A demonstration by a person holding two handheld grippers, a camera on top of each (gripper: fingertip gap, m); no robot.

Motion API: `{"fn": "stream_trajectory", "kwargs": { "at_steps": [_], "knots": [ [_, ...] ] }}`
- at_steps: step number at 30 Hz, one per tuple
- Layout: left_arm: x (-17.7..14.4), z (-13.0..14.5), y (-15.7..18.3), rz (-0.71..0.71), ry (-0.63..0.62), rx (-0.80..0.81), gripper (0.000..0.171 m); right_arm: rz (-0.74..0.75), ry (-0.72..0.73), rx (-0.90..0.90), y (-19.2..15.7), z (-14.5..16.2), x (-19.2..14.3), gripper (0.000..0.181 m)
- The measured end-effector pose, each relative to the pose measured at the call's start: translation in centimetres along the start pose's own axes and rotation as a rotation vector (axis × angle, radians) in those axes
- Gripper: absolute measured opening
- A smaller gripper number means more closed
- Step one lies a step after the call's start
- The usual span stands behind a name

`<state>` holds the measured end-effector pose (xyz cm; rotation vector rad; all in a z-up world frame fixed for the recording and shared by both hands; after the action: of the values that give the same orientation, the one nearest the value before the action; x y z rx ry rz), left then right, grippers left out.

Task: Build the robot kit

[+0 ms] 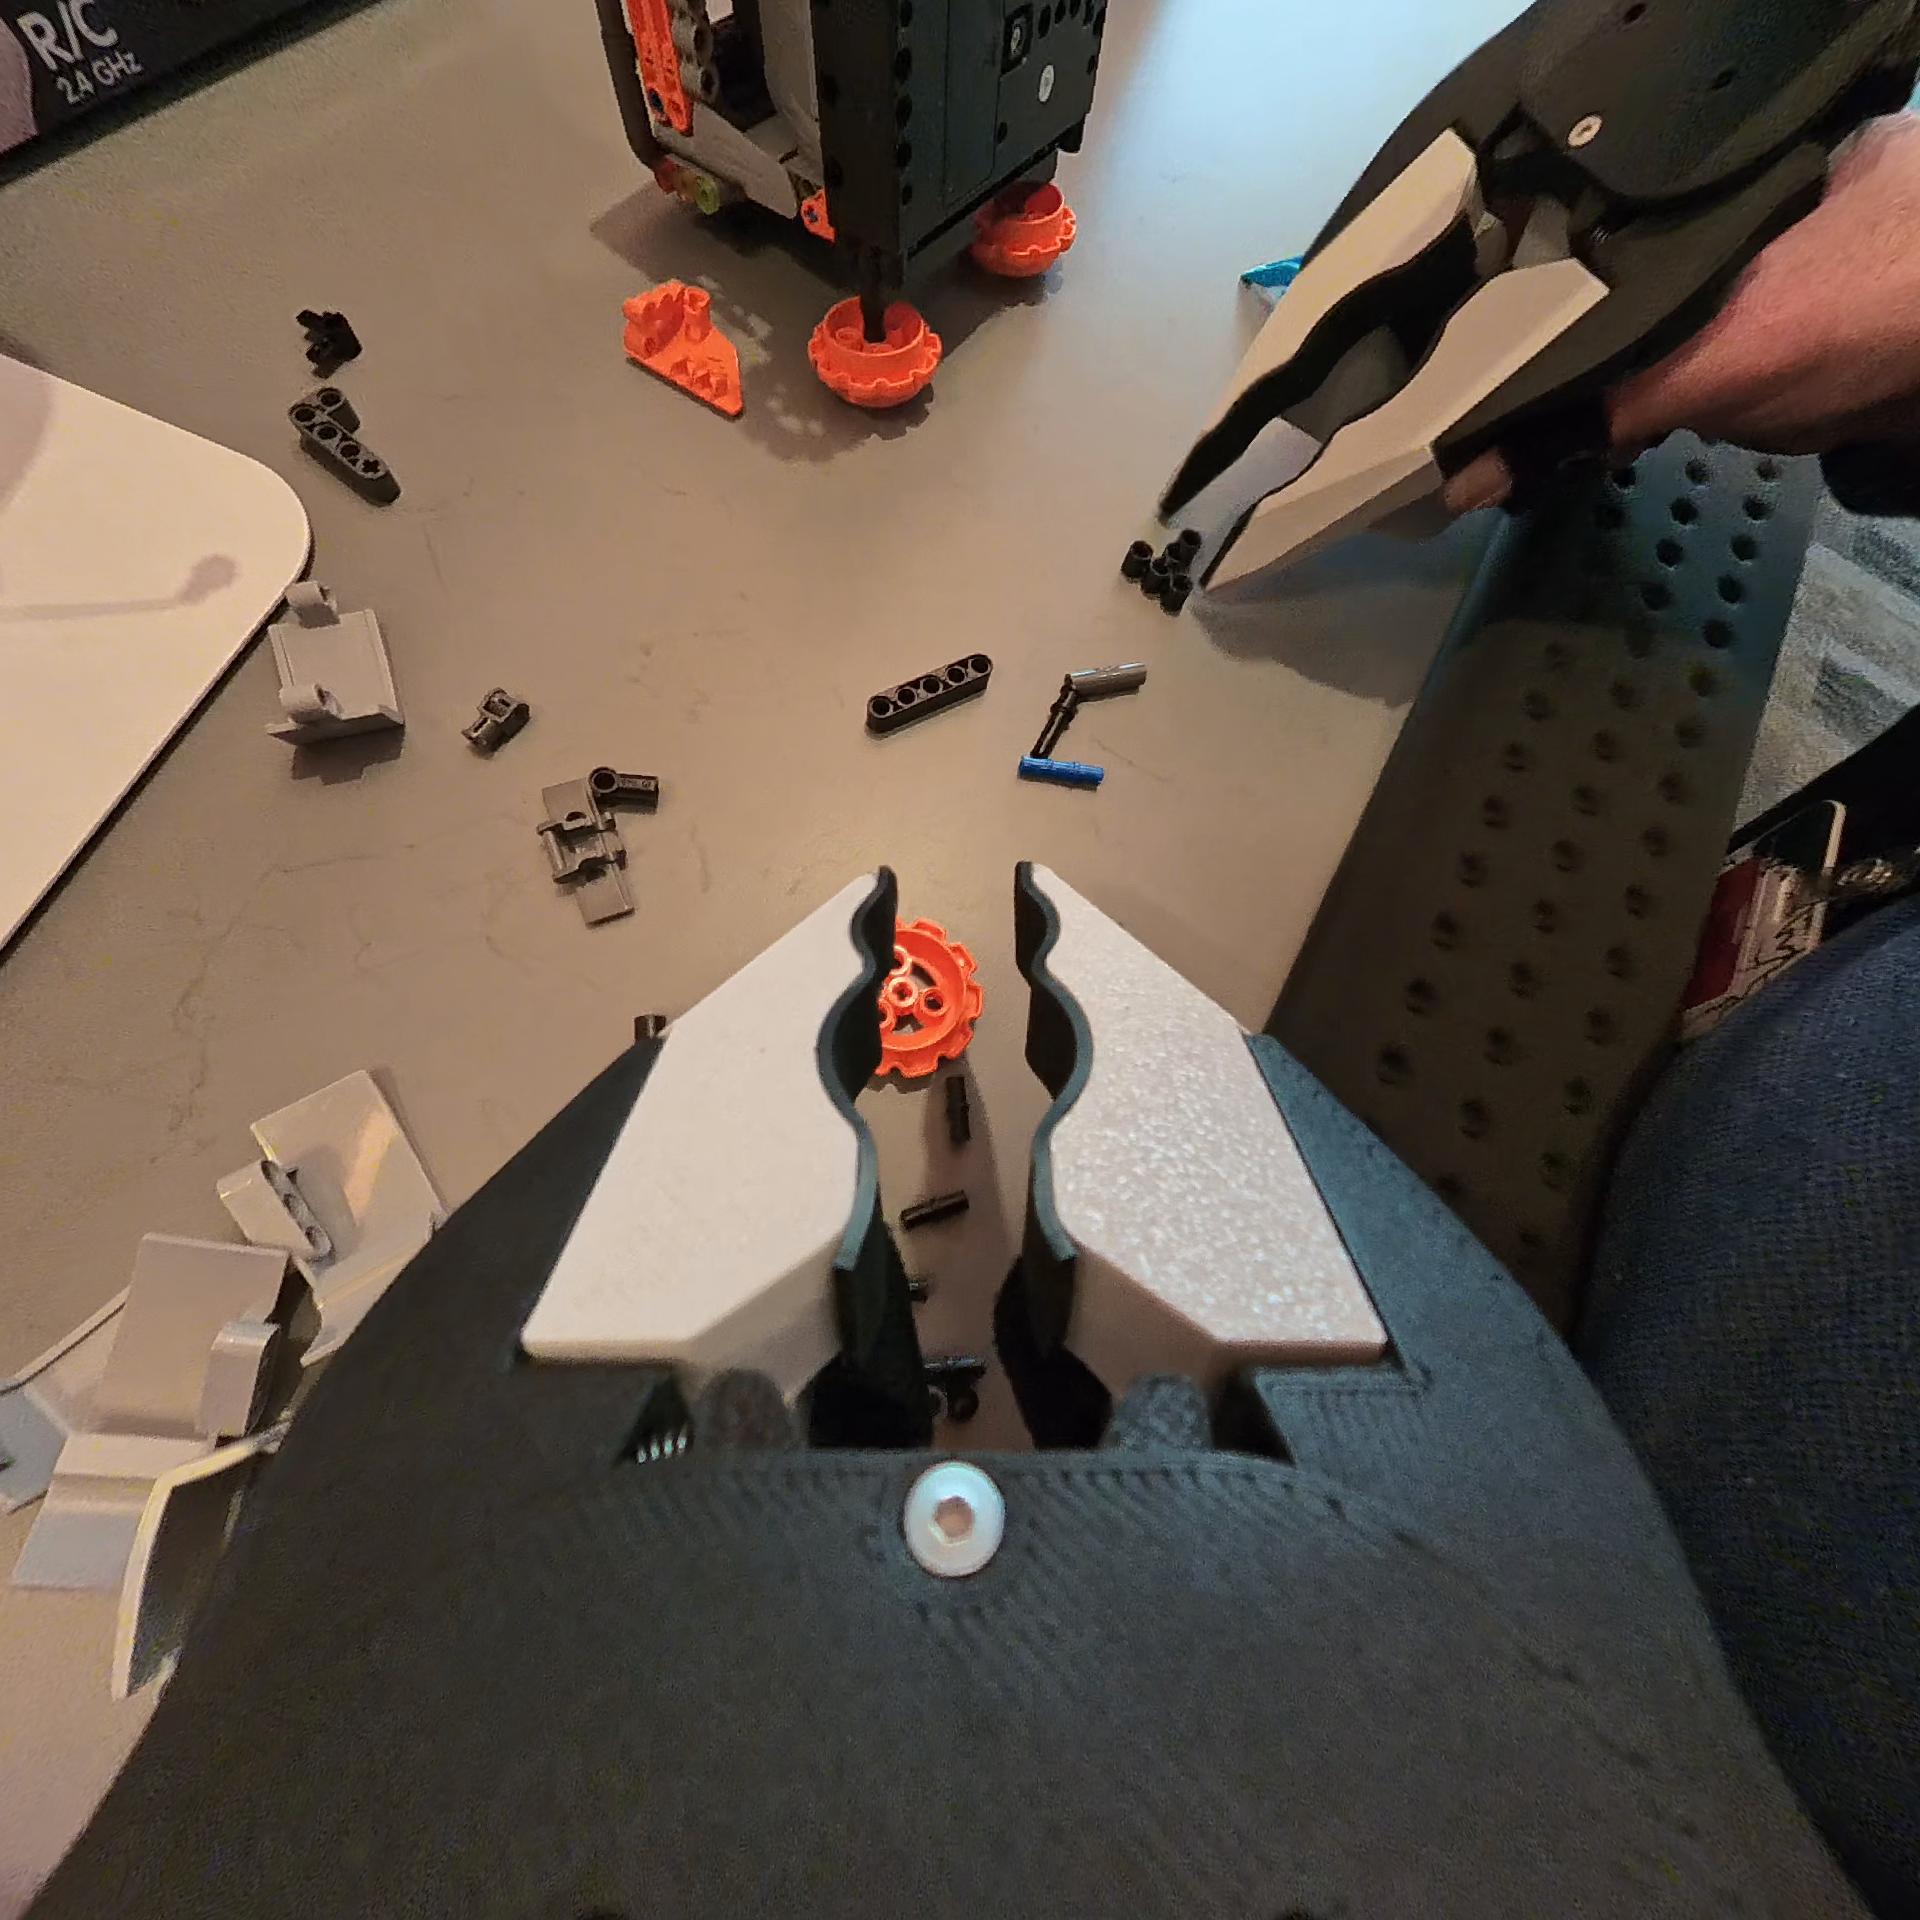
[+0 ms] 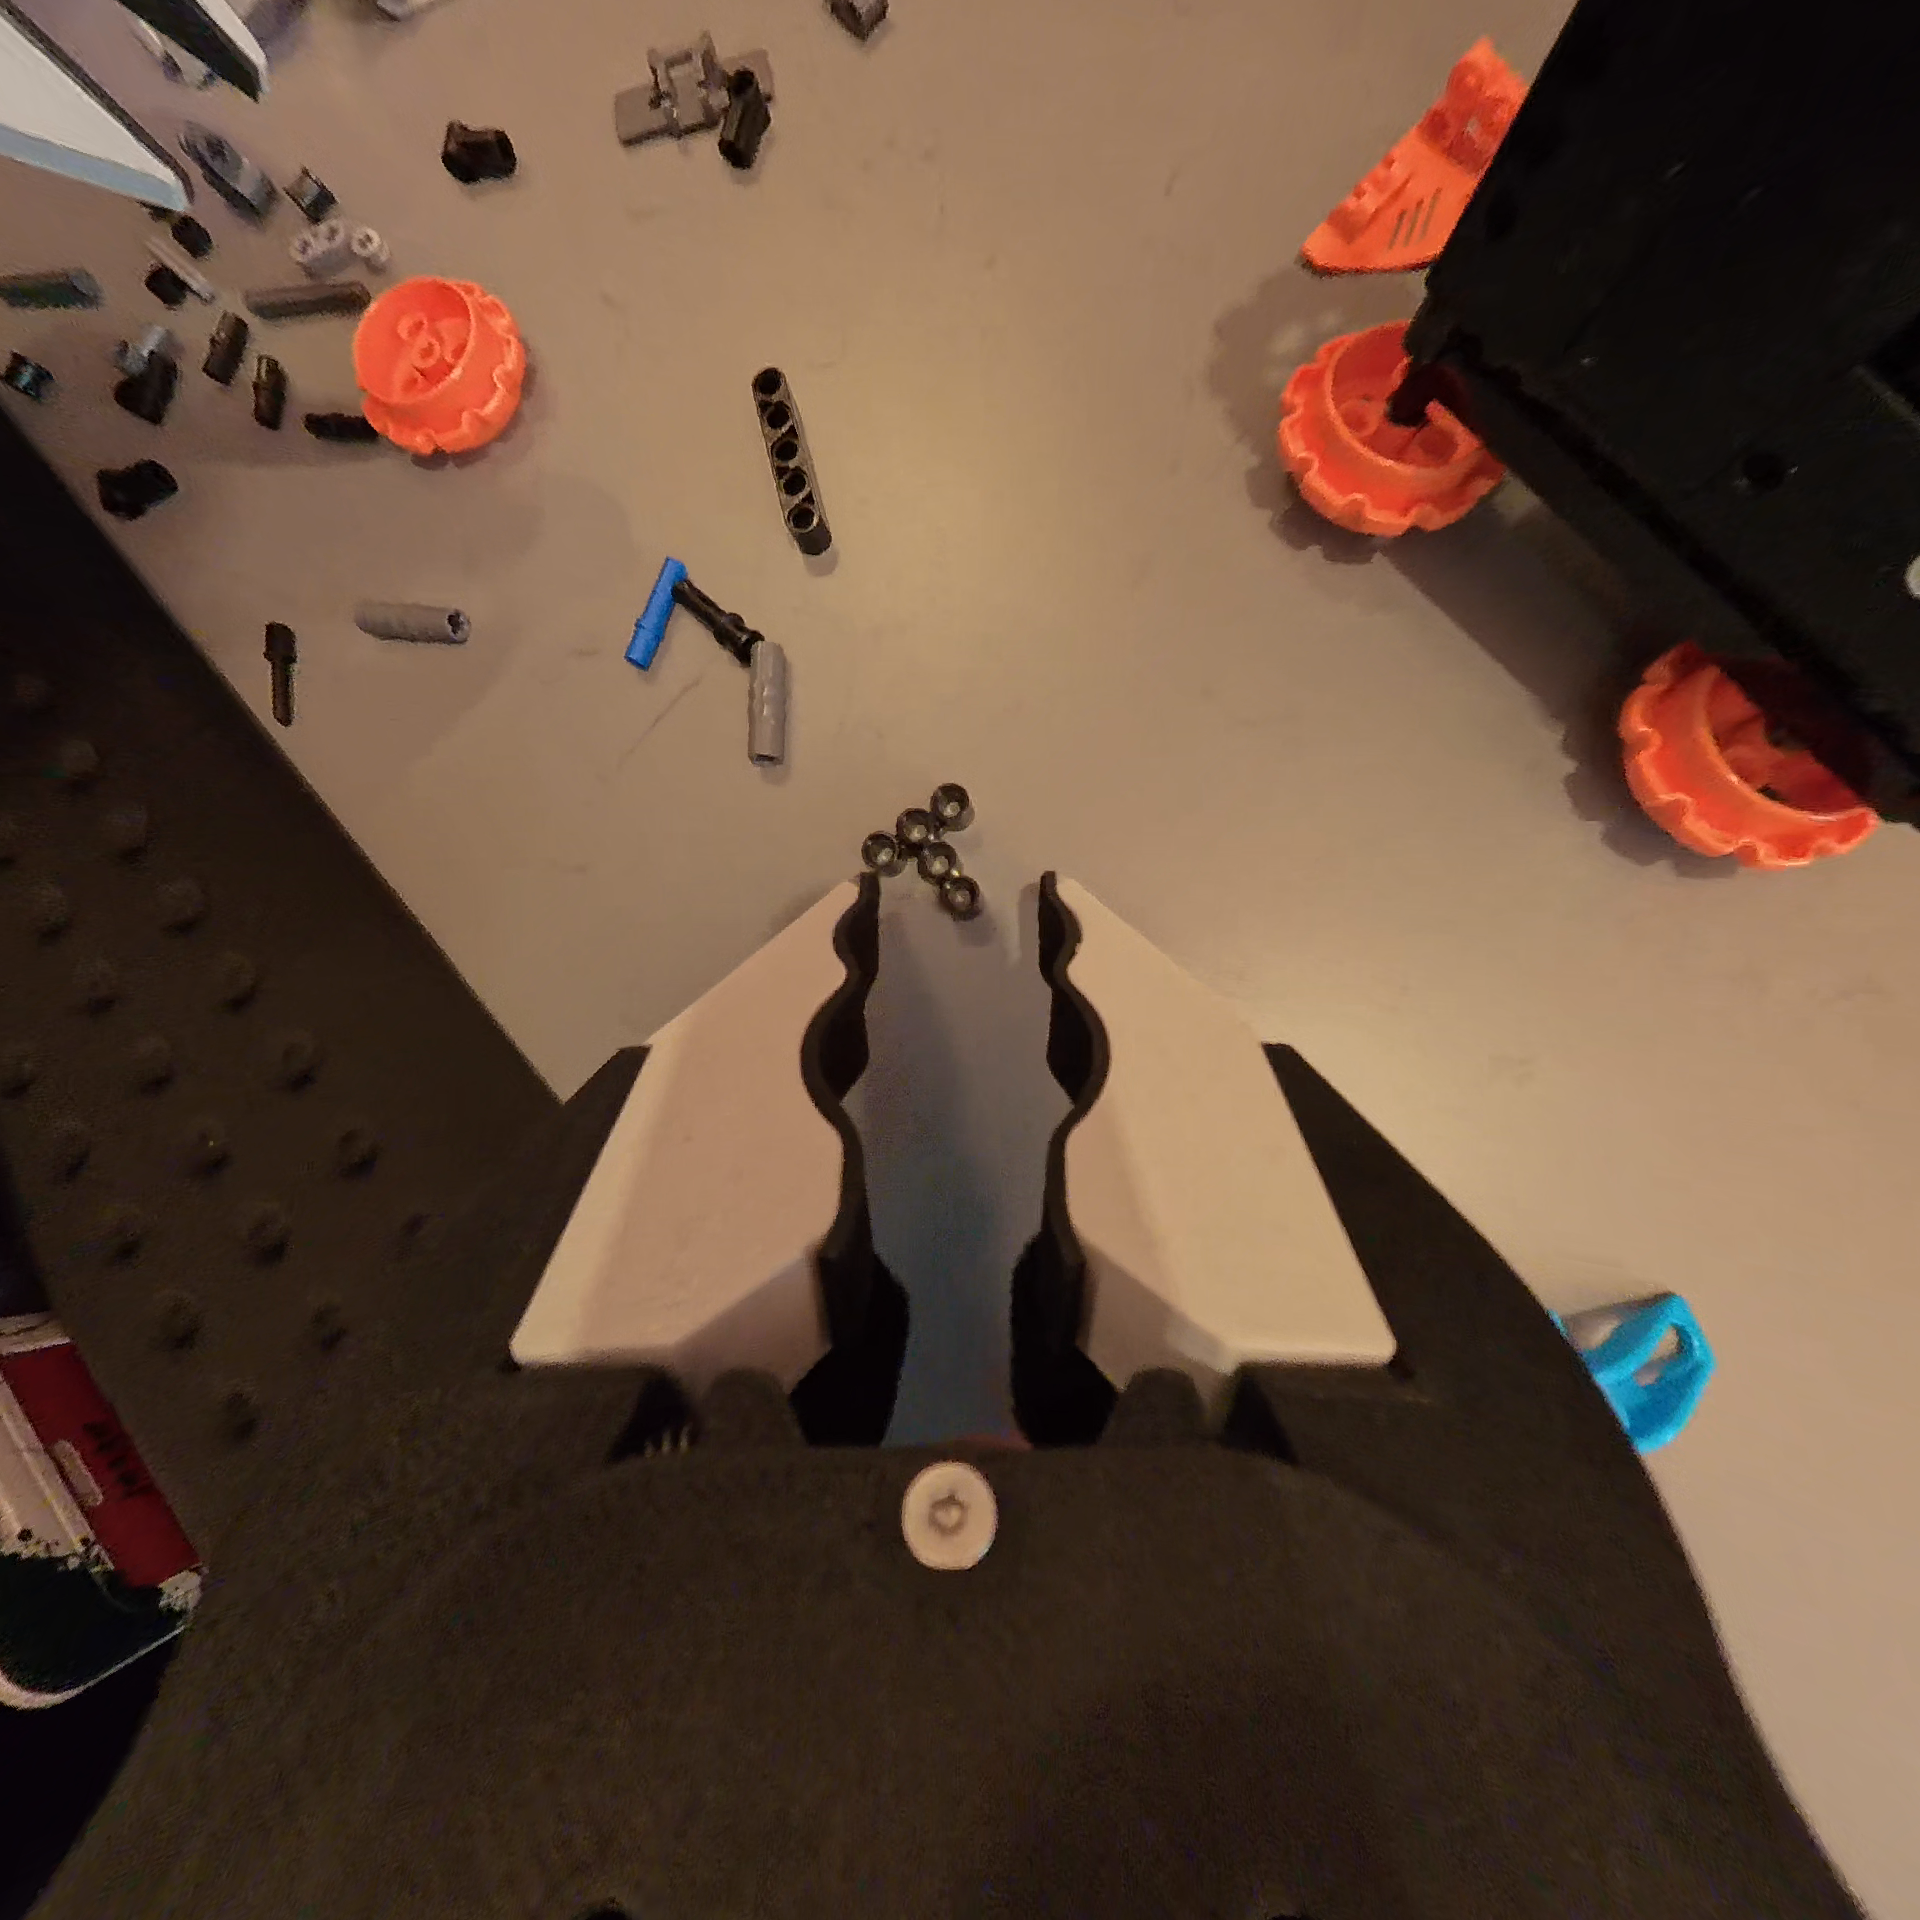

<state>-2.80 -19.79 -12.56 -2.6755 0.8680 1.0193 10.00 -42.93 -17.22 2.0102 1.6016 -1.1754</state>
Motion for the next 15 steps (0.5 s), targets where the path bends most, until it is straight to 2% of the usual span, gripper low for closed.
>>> {"fn": "stream_trajectory", "kwargs": {
  "at_steps": [6,15],
  "knots": [
    [0.37,-0.07,0.18,0.01,-0.003,0.006,0.022,-0.039,-0.016,-0.028,-0.07,-0.19,0.41,0.009],
    [0.62,0.14,0.14,0.017,-0.005,-0.007,0.021,-0.14,-0.076,-0.166,-0.21,-0.53,0.67,0.005]
  ]
}}
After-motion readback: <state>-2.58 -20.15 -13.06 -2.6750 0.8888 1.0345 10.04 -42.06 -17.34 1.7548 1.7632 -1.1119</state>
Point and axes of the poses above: each gripper's, where its closed fingertips meet, x out along the fingers, z out of its underside, y = z × x across the jaws, the point moved 9 cm from there along -x, back along the fingers, and after that the axes turned 7 degrees about x, right-handed, at the moved point
